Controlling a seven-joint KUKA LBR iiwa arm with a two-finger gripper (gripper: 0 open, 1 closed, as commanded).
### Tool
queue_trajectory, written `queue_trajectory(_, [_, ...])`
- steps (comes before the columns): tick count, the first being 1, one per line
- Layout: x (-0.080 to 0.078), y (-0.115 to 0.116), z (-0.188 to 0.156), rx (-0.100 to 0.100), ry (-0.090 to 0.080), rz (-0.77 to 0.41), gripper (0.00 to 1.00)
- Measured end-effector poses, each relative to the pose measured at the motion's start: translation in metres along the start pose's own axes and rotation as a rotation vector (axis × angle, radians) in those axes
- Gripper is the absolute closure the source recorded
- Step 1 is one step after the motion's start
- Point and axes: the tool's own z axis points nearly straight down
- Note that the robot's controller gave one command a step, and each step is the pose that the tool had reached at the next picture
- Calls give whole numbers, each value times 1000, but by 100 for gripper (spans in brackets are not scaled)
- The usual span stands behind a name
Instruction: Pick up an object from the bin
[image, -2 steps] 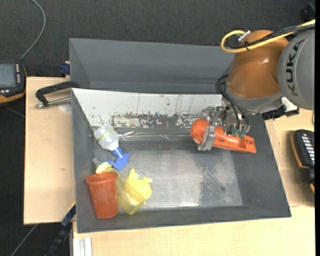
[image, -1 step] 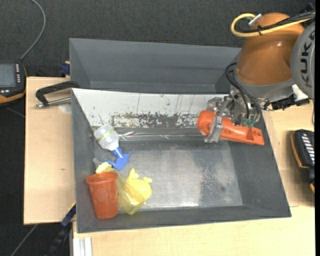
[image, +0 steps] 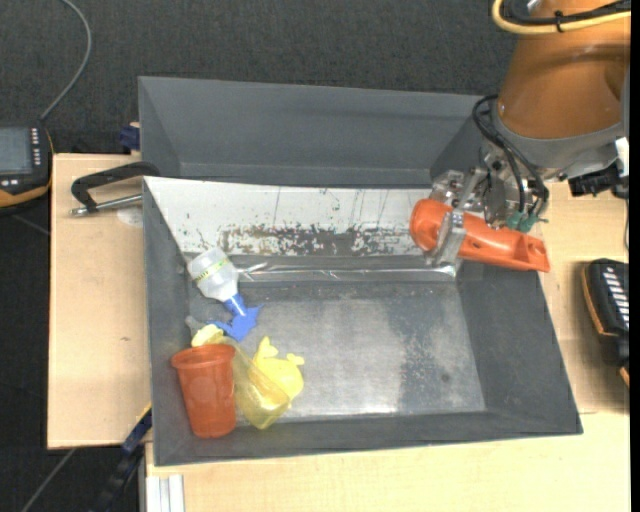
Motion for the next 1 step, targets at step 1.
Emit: queue_trajectory(1, [0,1,-18,-1,-10,-6,100])
